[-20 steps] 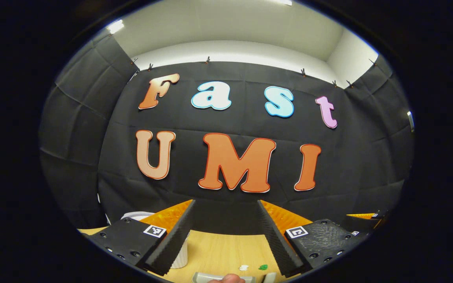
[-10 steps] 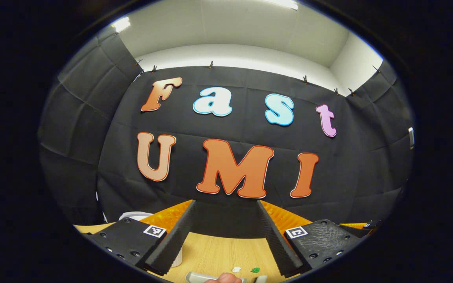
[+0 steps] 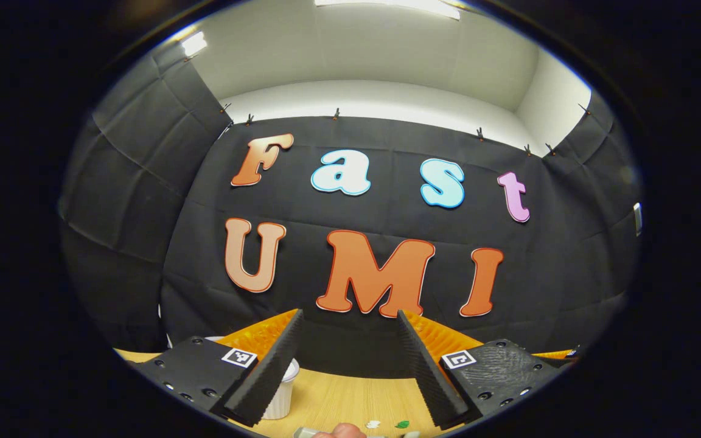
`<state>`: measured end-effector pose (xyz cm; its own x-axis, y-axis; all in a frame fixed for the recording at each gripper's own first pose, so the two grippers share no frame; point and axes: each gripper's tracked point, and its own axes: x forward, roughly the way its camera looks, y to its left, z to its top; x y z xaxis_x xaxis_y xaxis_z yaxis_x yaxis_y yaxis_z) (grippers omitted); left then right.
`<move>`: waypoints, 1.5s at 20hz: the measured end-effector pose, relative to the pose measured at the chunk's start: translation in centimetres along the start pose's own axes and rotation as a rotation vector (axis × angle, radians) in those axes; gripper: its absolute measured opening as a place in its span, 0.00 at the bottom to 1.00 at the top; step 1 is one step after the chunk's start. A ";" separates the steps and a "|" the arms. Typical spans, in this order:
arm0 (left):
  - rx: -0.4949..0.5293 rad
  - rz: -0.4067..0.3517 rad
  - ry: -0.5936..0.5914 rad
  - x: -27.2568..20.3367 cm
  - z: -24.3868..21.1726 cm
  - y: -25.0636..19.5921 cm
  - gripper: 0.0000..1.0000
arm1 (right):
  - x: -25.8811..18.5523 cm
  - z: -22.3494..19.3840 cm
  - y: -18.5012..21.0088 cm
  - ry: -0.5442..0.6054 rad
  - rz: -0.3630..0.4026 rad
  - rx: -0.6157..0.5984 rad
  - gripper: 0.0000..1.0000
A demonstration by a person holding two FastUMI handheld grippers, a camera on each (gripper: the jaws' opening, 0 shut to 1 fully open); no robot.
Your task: Pick up the small broom and dustpan from the desktop, sweep the trash into the dustpan with the broom, and then empty the trash into the garbage bin.
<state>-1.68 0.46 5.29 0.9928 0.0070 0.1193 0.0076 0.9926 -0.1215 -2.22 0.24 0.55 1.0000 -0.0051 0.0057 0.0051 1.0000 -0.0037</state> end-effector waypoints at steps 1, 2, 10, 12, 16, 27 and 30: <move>-0.006 -0.024 -0.001 -0.1 0.1 -0.6 0.92 | -0.1 0.0 0.1 0.002 0.002 0.000 0.76; -0.004 -0.035 0.002 -0.1 0.1 -0.8 0.94 | -0.2 -0.1 0.1 0.002 0.004 0.000 0.76; -0.042 -0.054 0.129 -0.3 -3.8 0.1 0.93 | -0.5 -0.9 -0.5 0.021 -0.014 0.010 0.76; -0.046 -0.041 0.155 -0.1 -4.6 1.0 0.92 | -0.5 -1.2 -0.6 0.029 -0.024 0.007 0.76; -0.029 -0.043 0.155 0.2 -4.7 2.0 0.93 | -0.5 -1.2 0.0 0.028 -0.038 0.003 0.76; 0.090 -0.168 0.331 -1.0 -13.3 3.4 0.95 | 0.1 -3.6 1.0 0.065 -0.188 -0.001 0.76; 0.041 -0.189 0.483 -2.1 -18.3 4.2 0.95 | 0.1 -7.1 1.3 0.158 -0.224 -0.018 0.76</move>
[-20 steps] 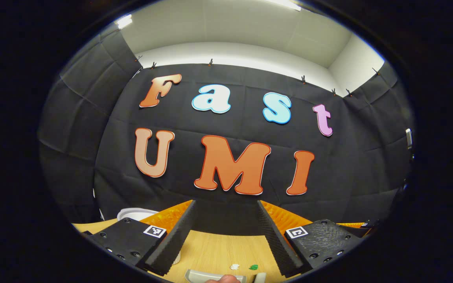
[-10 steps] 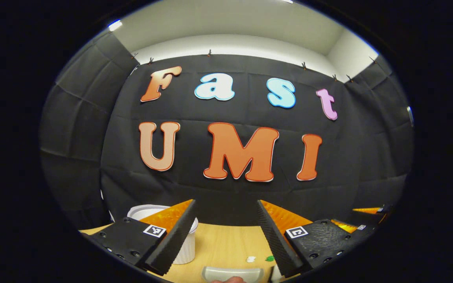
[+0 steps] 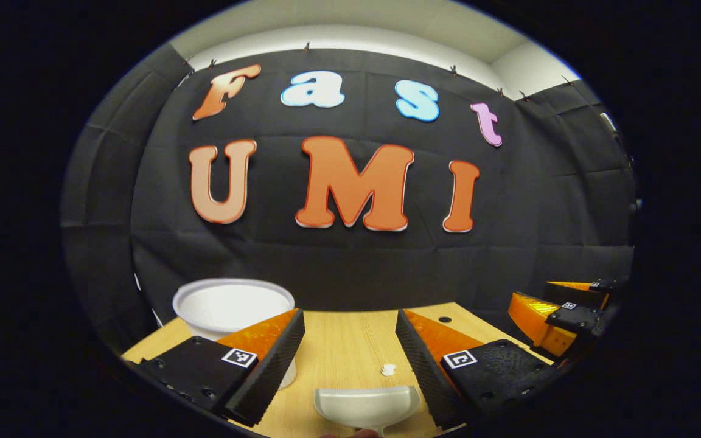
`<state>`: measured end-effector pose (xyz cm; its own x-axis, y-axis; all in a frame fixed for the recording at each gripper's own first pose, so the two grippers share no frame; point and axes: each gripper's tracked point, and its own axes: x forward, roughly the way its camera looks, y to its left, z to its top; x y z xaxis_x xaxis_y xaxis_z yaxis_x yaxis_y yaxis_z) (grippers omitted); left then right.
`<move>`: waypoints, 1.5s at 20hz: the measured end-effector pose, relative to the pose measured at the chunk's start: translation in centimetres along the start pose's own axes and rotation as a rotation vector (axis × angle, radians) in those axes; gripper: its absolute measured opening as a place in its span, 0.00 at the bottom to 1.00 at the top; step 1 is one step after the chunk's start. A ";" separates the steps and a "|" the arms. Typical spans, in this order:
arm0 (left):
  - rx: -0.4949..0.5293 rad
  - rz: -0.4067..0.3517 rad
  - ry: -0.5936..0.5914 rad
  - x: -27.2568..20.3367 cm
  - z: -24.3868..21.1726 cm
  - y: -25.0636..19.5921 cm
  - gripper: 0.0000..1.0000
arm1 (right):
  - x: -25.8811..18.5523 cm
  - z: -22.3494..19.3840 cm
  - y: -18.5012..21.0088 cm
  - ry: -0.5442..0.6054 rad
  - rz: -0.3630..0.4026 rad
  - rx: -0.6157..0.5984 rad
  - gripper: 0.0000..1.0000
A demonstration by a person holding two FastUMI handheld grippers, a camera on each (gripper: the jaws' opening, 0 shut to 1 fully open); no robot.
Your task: Pick up the small broom and dustpan from the desktop, sweep the trash into the dustpan with the broom, and then empty the trash into the garbage bin.
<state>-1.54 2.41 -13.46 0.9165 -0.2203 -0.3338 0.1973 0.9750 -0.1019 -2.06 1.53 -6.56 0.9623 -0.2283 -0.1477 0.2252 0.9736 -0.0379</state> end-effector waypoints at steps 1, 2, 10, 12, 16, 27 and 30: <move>-0.013 -0.009 0.055 0.3 -2.0 0.0 0.95 | 0.1 -1.7 0.1 0.042 -0.003 -0.013 0.76; -0.021 -0.011 0.123 0.5 -4.0 0.2 0.95 | 0.3 -3.4 0.2 0.095 0.003 -0.025 0.76; -0.020 -0.039 0.627 -0.6 -17.9 -1.7 0.95 | 2.5 -20.2 1.1 0.634 0.096 -0.013 0.70; -0.028 -0.022 0.744 -1.5 -20.0 -2.0 0.96 | 1.8 -23.5 1.1 0.751 0.130 -0.027 0.69; -0.056 0.020 0.903 -3.8 -20.1 -2.9 0.96 | 0.6 -26.8 1.4 0.913 0.218 -0.057 0.70; -0.102 -0.043 1.186 -5.4 -24.7 -4.7 0.97 | 1.1 -27.7 1.6 1.048 0.229 -0.148 0.68; -0.095 -0.059 1.223 -4.5 -26.0 -4.4 0.96 | 1.2 -29.0 1.8 1.106 0.201 -0.149 0.68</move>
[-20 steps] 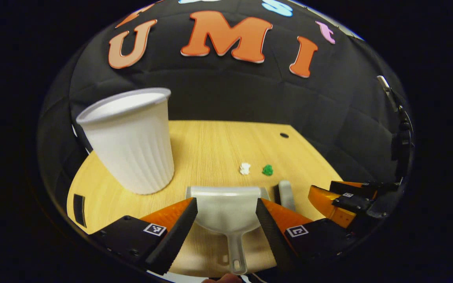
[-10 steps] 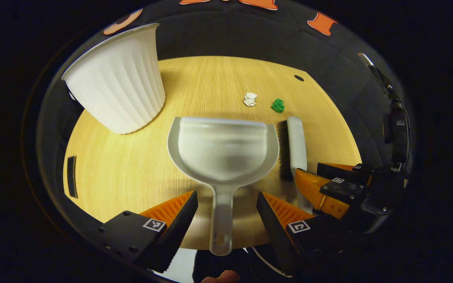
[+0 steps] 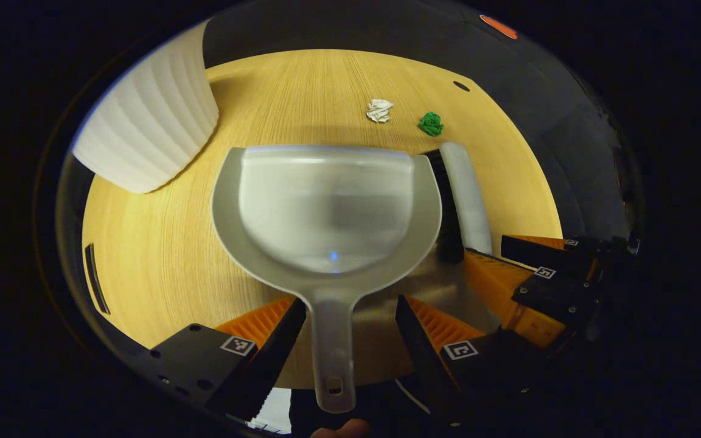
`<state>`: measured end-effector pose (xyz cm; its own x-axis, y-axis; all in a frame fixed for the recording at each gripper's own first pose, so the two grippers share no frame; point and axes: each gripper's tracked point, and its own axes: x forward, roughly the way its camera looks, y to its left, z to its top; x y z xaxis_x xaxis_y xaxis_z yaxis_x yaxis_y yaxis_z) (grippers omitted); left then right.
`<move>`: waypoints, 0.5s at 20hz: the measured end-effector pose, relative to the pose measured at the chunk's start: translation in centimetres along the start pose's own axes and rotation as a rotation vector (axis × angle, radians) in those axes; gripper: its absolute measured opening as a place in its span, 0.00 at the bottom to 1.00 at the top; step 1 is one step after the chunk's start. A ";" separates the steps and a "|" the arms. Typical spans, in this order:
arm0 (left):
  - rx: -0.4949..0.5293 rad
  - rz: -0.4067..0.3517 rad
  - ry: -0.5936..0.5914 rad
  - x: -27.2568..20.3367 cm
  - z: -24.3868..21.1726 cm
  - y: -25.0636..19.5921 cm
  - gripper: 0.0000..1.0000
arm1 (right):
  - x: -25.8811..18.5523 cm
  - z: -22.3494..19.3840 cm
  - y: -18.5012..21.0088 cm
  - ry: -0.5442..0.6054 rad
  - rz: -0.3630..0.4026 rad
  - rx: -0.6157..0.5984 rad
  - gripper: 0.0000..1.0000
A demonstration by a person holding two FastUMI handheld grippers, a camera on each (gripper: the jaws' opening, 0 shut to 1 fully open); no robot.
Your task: Pick up the small broom and dustpan from the desktop, sweep the trash into the dustpan with the broom, and then empty the trash into the garbage bin.
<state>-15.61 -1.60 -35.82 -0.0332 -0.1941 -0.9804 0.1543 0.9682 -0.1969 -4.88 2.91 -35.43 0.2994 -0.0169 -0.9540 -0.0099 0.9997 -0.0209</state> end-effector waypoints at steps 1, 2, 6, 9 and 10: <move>-0.008 -0.005 0.015 0.4 -0.1 0.2 0.96 | 0.3 0.1 0.0 0.012 -0.005 0.013 0.68; -0.018 -0.006 0.031 0.7 -0.2 0.5 0.96 | 0.8 0.1 0.1 0.025 -0.010 0.017 0.68; -0.027 -0.022 0.067 2.0 0.0 1.0 0.93 | 2.3 0.2 1.1 0.058 0.015 0.034 0.65; -0.005 0.020 0.087 2.0 0.4 1.9 0.79 | 3.0 0.5 0.9 0.053 0.015 0.044 0.47; -0.001 0.020 0.091 1.9 0.4 1.7 0.73 | 3.1 0.8 0.9 0.049 0.018 0.038 0.41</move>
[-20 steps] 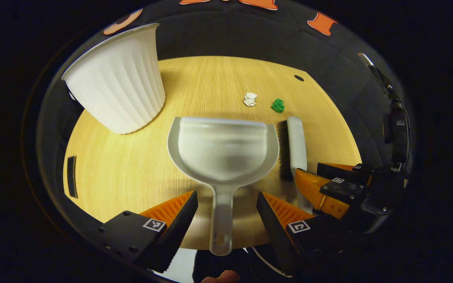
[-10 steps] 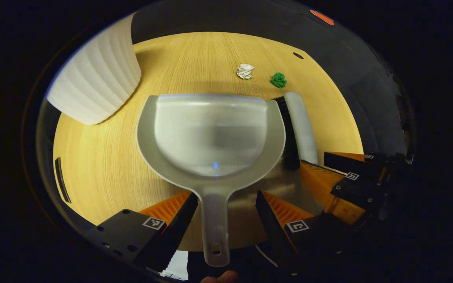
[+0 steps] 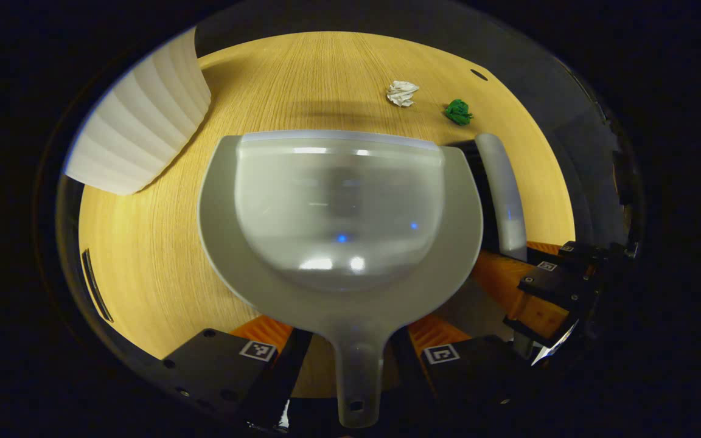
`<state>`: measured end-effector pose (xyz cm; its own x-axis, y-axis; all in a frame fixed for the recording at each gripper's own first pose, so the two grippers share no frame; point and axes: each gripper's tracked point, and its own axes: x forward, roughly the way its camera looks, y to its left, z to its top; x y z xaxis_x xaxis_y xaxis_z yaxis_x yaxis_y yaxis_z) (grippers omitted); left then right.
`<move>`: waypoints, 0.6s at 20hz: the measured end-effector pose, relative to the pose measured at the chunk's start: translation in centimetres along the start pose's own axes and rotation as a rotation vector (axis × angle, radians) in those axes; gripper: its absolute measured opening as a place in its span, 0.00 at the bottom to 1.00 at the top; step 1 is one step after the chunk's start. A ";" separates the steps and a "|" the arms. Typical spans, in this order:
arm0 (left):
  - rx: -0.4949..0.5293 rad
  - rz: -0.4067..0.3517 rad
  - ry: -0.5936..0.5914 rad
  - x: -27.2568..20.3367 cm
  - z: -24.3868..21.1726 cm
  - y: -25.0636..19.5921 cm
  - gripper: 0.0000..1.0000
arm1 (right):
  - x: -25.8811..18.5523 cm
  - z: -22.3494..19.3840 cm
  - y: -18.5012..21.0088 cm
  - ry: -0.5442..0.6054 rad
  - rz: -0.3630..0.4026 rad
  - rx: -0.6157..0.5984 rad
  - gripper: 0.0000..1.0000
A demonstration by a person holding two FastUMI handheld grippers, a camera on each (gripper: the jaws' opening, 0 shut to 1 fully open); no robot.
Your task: Pick up the small broom and dustpan from the desktop, sweep the trash into the dustpan with the broom, and then empty the trash into the garbage bin.
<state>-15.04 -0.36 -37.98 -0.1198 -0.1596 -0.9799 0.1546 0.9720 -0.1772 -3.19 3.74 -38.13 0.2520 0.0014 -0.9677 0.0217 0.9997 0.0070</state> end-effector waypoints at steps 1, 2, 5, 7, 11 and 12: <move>-0.001 -0.014 0.003 0.0 -0.1 -0.3 0.63 | -0.1 0.1 -0.1 -0.004 0.006 0.002 0.30; -0.003 -0.002 0.018 0.5 -0.4 -0.3 0.55 | -0.3 0.2 -0.1 0.000 0.016 0.008 0.37; 0.042 -0.005 0.024 0.1 -0.4 -0.2 0.35 | -0.2 0.8 -0.5 0.006 0.045 0.023 0.30; 0.101 -0.014 0.022 0.8 0.2 0.6 0.33 | -0.7 1.8 -1.6 -0.004 0.058 0.029 0.27; 0.252 -0.012 0.010 0.9 0.8 2.9 0.30 | -1.8 5.1 -5.8 -0.034 0.042 0.052 0.24; 0.292 -0.018 0.017 0.9 1.2 3.6 0.30 | -1.7 6.5 -7.0 -0.044 0.034 0.040 0.24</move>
<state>-13.43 2.77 -39.58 -0.1408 -0.1706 -0.9752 0.4278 0.8778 -0.2154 2.50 -3.39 -34.90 0.2959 0.0335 -0.9546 0.0512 0.9974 0.0509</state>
